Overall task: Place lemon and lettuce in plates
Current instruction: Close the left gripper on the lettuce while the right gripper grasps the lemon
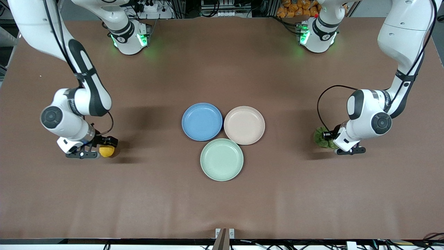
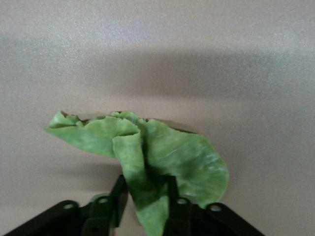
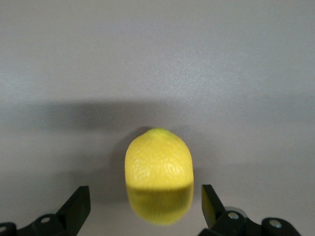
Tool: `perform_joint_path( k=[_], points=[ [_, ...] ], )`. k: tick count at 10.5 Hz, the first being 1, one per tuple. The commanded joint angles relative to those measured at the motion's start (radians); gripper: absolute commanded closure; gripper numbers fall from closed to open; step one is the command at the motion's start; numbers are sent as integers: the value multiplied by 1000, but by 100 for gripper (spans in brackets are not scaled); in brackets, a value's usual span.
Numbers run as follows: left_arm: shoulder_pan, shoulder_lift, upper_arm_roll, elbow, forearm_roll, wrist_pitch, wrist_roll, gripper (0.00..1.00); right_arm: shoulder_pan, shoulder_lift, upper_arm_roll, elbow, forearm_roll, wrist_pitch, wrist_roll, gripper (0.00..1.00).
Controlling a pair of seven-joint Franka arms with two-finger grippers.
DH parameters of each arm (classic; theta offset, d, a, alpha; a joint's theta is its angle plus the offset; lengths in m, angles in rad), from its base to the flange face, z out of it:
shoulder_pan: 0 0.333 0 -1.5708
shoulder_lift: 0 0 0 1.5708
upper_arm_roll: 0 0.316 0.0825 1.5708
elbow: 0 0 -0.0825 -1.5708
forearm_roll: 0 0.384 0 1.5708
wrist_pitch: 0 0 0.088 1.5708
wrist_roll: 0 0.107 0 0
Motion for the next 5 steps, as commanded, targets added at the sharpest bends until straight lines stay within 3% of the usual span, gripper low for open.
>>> perform_joint_path(
  k=[1, 3, 4, 5],
  points=[
    [-5, -10, -8, 22, 18, -12, -43, 100, -8, 33, 9, -4, 0, 46, 14, 0],
    [-65, -44, -8, 49, 18, -84, -131, 100, -8, 65, 7, -4, 0, 89, 14, 0],
    [-90, -56, -10, 78, 18, -131, -166, 100, -8, 68, 7, -3, 0, 89, 14, 5],
    [-125, -70, -10, 107, 17, -176, -226, 100, -8, 67, 7, -3, 0, 84, 4, 19]
  ],
)
